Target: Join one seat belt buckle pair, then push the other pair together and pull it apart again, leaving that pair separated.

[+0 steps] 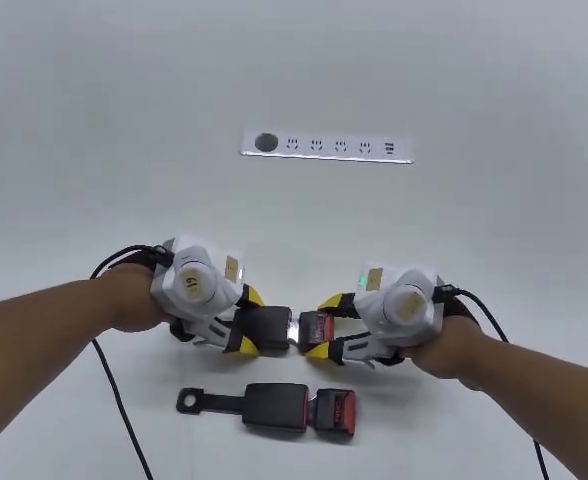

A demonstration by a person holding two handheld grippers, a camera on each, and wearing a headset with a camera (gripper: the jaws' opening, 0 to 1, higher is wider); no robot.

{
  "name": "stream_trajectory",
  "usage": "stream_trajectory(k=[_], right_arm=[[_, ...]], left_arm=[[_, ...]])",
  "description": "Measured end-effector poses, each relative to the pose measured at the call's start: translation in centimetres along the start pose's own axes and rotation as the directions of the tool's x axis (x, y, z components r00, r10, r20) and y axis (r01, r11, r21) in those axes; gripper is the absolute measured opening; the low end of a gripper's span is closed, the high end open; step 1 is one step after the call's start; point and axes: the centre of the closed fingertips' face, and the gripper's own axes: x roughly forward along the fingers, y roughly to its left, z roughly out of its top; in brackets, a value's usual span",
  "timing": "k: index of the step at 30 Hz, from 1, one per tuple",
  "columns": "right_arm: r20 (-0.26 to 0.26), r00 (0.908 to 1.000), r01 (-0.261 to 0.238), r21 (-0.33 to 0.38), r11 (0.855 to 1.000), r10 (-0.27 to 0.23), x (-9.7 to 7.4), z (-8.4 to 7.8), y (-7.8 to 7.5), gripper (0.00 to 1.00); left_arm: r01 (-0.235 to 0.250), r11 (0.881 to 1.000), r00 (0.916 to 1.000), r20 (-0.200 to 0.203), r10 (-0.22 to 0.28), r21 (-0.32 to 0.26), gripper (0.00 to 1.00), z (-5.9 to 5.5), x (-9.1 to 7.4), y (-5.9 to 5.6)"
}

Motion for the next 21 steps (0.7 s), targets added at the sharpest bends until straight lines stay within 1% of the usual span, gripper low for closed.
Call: stream_trajectory(k=[2,6,8,10,16,21], right_arm=[[0.003,1.0,0.001,0.006,1.0,-0.001,-0.2,-0.2,-0.2,0.34],[-0.005,1.0,0.002,-0.001,1.0,-0.002,-0.4,-0.4,-0.2,0.34],[-0.009,1.0,0.002,-0.002,1.0,-0.002,-0.8,-0.8,-0.3,0.34],[0.0,1.0,-0.002,0.006,1.0,0.002,-1.2,-1.0,-0.3,0.34],[0.004,1.0,0.001,-0.004,1.0,-0.001,-1.1,-1.2,-0.2,0.34],[0.007,0.9999,0.01,0.005,1.0,-0.01,-2.2,-2.1,-0.5,0.34]], left_arm=[[-0.002,1.0,1.0,0.005,0.002,-0.006,0.34,-0.1,0.0,0.0],[-0.002,1.0,1.0,0.005,0.002,-0.005,0.34,-0.1,0.0,0.0],[-0.002,1.0,1.0,0.008,0.002,-0.008,0.34,-0.1,0.0,0.0],[-0.003,1.0,1.0,0.008,0.003,-0.01,0.34,-0.1,0.0,0.1],[-0.003,1.0,0.9999,0.012,0.003,-0.013,0.34,-0.1,0.0,0.0],[-0.003,1.0,0.9999,0.014,0.003,-0.012,0.34,-0.1,0.1,0.0]])
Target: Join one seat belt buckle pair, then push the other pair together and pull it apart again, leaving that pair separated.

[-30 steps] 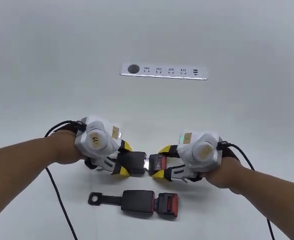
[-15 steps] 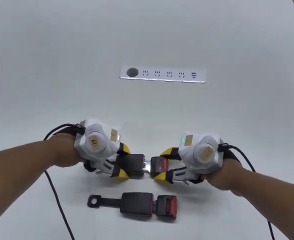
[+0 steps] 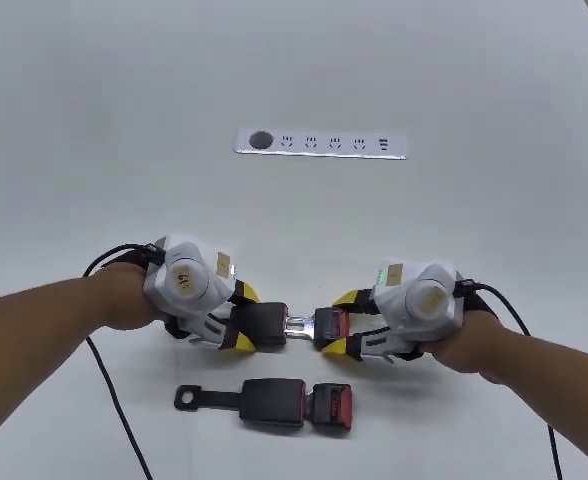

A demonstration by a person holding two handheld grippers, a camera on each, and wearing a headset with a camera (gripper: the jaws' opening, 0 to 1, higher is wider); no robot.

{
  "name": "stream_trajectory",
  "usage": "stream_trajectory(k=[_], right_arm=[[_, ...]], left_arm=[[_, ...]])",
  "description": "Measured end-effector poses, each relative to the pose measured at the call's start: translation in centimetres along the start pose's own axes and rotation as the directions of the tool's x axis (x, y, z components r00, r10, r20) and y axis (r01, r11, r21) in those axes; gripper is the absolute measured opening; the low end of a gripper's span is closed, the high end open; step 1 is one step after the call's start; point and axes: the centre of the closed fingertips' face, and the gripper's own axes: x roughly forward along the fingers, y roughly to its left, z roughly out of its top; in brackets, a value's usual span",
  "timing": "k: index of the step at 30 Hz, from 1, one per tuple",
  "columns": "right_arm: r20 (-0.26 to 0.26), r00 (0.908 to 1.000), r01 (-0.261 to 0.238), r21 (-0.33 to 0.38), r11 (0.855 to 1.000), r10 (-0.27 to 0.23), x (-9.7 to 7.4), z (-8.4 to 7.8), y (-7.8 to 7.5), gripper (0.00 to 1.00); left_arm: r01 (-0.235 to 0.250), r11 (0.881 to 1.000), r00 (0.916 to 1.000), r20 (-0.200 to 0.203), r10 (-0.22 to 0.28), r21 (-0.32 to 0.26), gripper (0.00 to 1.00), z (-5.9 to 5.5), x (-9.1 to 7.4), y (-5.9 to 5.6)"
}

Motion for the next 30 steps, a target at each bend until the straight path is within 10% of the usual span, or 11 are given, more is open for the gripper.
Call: stream_trajectory(k=[30], right_arm=[[-0.01,0.9999,0.006,0.009,1.0,-0.006,-5.1,-4.6,-1.0,0.35]], left_arm=[[-0.002,1.0,1.0,-0.004,0.002,-0.005,0.34,0.4,0.1,-0.3]])
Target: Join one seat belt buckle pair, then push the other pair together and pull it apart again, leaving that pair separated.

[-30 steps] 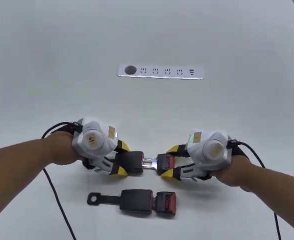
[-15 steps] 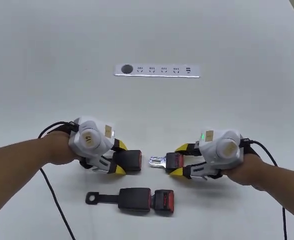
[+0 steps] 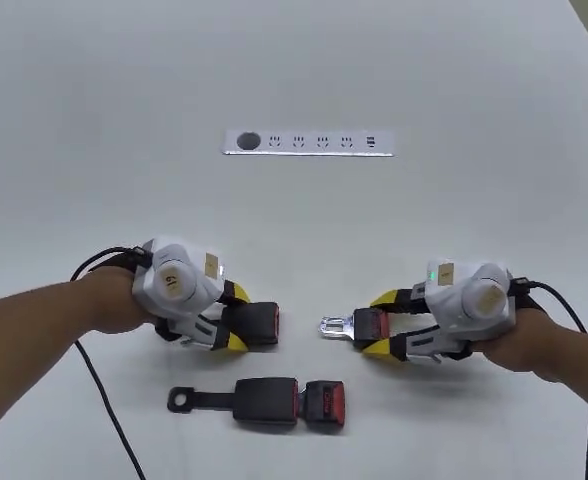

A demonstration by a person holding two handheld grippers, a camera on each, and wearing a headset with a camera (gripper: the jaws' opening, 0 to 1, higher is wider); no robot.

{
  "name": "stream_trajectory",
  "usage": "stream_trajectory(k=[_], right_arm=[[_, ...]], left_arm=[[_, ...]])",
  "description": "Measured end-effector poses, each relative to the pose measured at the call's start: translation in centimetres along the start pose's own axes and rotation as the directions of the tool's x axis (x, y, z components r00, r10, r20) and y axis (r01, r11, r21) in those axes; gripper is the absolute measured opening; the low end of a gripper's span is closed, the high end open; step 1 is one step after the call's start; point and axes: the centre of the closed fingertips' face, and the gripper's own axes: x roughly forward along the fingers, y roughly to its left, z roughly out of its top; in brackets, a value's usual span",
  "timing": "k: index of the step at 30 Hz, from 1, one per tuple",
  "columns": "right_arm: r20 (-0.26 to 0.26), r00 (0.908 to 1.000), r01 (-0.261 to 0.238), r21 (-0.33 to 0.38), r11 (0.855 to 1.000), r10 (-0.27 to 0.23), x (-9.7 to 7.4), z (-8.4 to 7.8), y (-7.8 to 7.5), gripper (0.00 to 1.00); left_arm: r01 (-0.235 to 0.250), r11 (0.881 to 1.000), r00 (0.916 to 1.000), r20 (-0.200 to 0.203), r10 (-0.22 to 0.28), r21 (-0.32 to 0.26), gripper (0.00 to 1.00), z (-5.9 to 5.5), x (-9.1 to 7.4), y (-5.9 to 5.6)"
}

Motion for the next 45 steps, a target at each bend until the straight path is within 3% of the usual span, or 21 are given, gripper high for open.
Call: stream_trajectory(k=[17,29,37,40,41,43,45], right_arm=[[-0.015,0.9999,0.006,0.009,1.0,-0.006,-2.1,-1.7,0.0,0.35],[-0.019,0.9996,0.019,0.018,1.0,-0.018,-2.7,-2.4,-0.3,0.36],[-0.055,0.9982,0.022,-0.012,1.0,-0.022,-2.6,-2.5,-0.3,0.36],[-0.065,0.9967,0.048,-0.002,0.999,-0.048,-2.6,-2.5,-0.5,0.37],[-0.06,0.9965,0.06,0.005,0.998,-0.059,-2.7,-2.5,-0.6,0.38],[-0.019,0.9923,0.123,0.093,0.988,-0.122,-2.9,-1.8,-1.4,0.43],[0.025,0.981,0.185,0.169,0.968,-0.192,-3.6,-0.9,-2.2,0.51]], left_arm=[[-0.001,1.0,1.0,-0.006,0.001,-0.003,0.34,0.1,0.1,-0.2],[-0.004,1.0,1.0,-0.008,0.003,-0.007,0.34,0.3,0.2,-0.4],[-0.012,1.0,0.9998,-0.018,0.011,-0.013,0.35,0.3,0.3,-0.5],[0.005,0.995,1.0,-0.007,-0.005,-0.103,0.4,0.5,0.3,-1.0],[0.007,0.996,0.9999,-0.012,-0.008,-0.09,0.46,0.5,0.2,-1.1],[0.001,0.996,1.0,-0.005,-0.001,-0.094,0.54,0.8,0.1,-1.3],[-0.034,0.985,0.9983,0.04,0.041,-0.166,0.57,1.7,-0.3,-0.9]])
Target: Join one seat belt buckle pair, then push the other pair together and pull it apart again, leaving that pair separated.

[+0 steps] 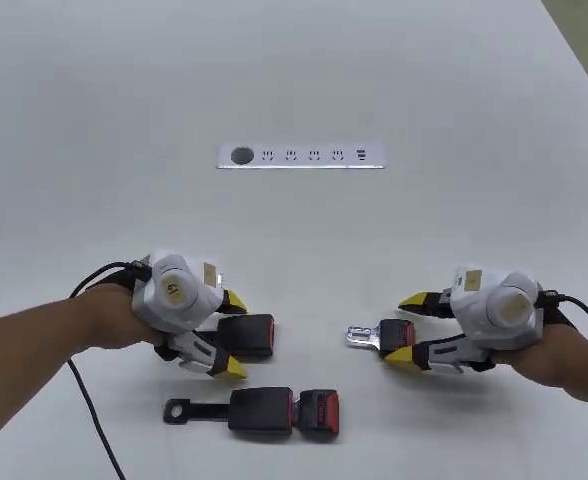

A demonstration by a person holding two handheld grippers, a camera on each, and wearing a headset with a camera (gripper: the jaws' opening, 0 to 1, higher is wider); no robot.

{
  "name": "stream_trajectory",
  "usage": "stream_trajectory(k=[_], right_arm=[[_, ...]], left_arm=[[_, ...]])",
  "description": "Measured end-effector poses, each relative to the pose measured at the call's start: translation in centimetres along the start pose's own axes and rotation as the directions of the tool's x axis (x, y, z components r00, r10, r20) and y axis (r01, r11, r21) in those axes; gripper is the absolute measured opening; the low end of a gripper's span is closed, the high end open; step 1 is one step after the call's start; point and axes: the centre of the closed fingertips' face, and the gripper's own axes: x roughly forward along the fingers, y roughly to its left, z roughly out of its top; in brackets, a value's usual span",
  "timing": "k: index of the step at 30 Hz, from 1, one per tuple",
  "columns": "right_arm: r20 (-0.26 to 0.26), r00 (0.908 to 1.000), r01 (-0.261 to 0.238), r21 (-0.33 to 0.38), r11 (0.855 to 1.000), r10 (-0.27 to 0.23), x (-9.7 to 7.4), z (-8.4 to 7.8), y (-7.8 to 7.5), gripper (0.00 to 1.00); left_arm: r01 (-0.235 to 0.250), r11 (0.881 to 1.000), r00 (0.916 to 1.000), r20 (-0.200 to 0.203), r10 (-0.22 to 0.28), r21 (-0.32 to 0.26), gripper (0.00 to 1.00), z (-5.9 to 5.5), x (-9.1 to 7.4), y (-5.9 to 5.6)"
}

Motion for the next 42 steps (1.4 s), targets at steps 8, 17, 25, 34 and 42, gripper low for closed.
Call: stream_trajectory(k=[8,17,25,34,42], right_arm=[[0.078,0.9727,0.209,0.119,0.971,-0.219,-1.5,0.9,-1.6,0.68],[0.115,0.9289,0.318,0.237,0.918,-0.352,-2.2,1.8,-1.2,0.88],[0.12,0.9036,0.366,0.28,0.887,-0.411,-2.8,2.4,-0.2,0.87],[0.124,0.8847,0.39,0.33,0.86,-0.449,-2.8,2.5,1.8,0.88],[0.136,0.8744,0.397,0.353,0.847,-0.466,-3.1,2.1,3.9,0.89]], left_arm=[[-0.138,0.982,0.9868,0.067,0.147,-0.133,0.71,0.6,-1.4,2.0],[-0.23,0.92,0.9503,0.131,0.282,-0.317,0.85,0.3,-3.2,2.9],[-0.25,0.864,0.9169,0.181,0.356,-0.437,0.96,0.0,-5.0,2.5],[-0.311,0.823,0.8755,0.194,0.442,-0.475,1.0,-1.1,-6.7,1.4],[-0.308,0.78,0.8502,0.21,0.483,-0.545,1.0,-2.3,-8.2,-1.3]])
